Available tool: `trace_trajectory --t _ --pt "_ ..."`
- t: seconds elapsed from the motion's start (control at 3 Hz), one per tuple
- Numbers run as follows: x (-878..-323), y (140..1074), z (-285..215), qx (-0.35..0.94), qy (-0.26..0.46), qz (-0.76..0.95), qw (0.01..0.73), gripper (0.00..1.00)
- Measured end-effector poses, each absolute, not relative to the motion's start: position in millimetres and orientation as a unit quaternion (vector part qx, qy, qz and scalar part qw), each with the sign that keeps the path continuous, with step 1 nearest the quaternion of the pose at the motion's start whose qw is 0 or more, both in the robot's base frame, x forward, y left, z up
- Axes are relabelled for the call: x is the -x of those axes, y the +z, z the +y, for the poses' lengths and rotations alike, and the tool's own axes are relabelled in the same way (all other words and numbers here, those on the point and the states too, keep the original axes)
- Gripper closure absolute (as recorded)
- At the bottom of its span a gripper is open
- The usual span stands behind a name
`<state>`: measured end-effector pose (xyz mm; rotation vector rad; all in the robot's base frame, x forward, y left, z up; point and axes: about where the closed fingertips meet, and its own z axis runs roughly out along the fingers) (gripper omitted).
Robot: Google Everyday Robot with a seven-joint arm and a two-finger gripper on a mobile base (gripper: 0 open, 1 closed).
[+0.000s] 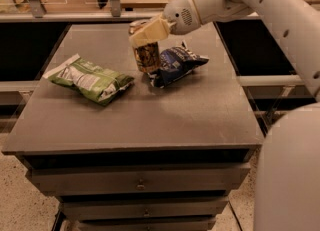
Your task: Move orange can near blue chip bag
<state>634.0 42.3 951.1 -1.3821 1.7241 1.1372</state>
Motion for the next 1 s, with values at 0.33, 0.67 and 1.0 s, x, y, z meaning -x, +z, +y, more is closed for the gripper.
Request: trace_trajectory --t 0.33,0.67,1.0 --pt "-628.8 942.7 24.5 0.483 0.400 0.692 0.359 1.00" --pt "-633.1 919.2 17.7 0.444 0.381 0.705 0.400 1.00" --pt "-643.3 906.8 11.1 0.427 0.369 0.707 0.426 1.00"
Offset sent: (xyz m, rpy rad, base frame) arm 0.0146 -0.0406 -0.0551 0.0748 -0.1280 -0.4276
